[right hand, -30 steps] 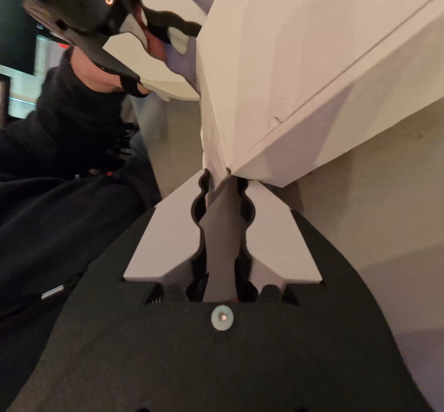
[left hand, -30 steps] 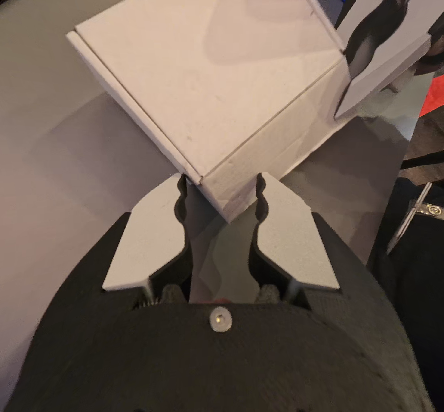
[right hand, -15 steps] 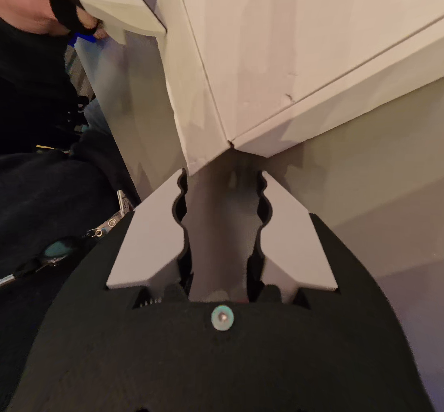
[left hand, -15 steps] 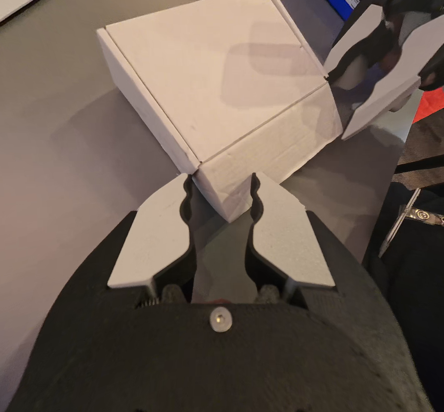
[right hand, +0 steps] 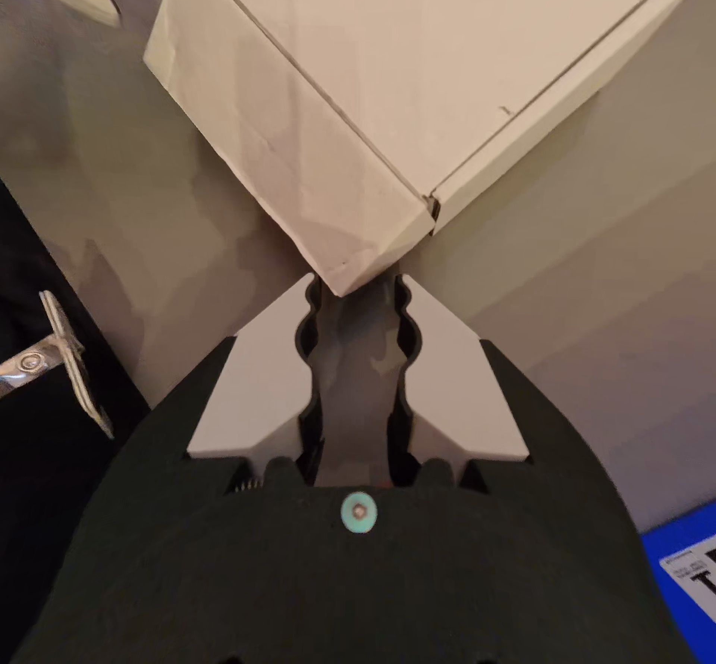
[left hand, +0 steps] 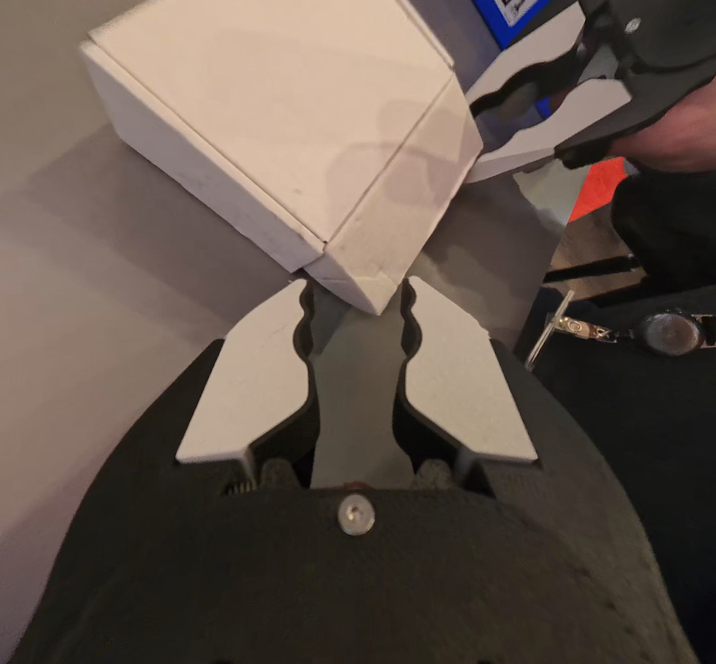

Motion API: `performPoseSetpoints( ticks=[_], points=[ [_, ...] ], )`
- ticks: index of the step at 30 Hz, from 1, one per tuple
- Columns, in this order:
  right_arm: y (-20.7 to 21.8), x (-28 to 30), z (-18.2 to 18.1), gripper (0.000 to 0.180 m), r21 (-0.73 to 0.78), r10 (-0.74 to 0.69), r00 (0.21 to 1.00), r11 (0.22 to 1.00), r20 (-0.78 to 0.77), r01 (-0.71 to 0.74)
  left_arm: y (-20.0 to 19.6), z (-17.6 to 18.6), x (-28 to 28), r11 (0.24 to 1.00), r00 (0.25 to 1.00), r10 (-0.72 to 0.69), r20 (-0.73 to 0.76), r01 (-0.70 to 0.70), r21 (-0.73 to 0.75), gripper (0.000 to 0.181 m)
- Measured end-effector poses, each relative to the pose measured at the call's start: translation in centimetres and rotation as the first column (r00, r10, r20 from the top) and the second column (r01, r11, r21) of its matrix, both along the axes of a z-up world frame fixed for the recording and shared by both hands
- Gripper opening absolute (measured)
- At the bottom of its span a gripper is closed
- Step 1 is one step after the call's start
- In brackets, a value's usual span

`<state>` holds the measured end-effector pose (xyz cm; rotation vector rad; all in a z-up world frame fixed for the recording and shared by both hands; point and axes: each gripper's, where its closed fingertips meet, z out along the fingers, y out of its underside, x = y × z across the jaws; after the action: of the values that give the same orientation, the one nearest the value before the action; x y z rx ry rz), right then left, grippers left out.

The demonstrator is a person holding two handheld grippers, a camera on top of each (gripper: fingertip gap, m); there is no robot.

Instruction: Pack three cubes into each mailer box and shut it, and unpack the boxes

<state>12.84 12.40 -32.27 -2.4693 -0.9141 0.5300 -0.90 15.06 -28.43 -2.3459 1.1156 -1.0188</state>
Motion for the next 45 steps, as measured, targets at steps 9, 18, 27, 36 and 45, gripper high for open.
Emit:
performPoseSetpoints(
  ticks=[9, 18, 27, 36, 45],
  points=[
    [0.6, -0.3, 0.6, 0.033, 0.038, 0.029, 0.998, 0.999, -0.062, -0.027, 4.6, 1.7, 0.4, 0.961, 0.985, -0.044, -0.168, 0.088, 0.262, 0.055],
    [1.0, -1.0, 0.9, 0.026, 0.047, 0.072, 0.994, 0.997, -0.08, -0.068, 5.7, 0.1, 6.0, 0.86, 0.893, -0.316, -0.322, 0.412, 0.299, 0.058],
    [1.6, -0.5, 0.3, 0.03, 0.014, 0.053, 0.997, 0.999, -0.055, -0.052, 5.6, 0.2, 6.5, 0.858, 0.908, -0.304, -0.289, 0.392, 0.331, 0.054],
    [1.5, 0.8, 1.2, 0.049, -0.045, 0.021, 0.999, 0.999, -0.042, -0.023, 5.5, 0.3, 6.2, 0.849, 0.903, -0.301, -0.307, 0.4, 0.345, 0.056],
    [4.6, 0.2, 2.0, 0.065, 0.036, 0.062, 0.998, 0.997, -0.004, -0.062, 4.1, 0.5, -0.1, 0.908, 0.964, -0.147, -0.22, 0.22, 0.357, 0.073]
  ],
)
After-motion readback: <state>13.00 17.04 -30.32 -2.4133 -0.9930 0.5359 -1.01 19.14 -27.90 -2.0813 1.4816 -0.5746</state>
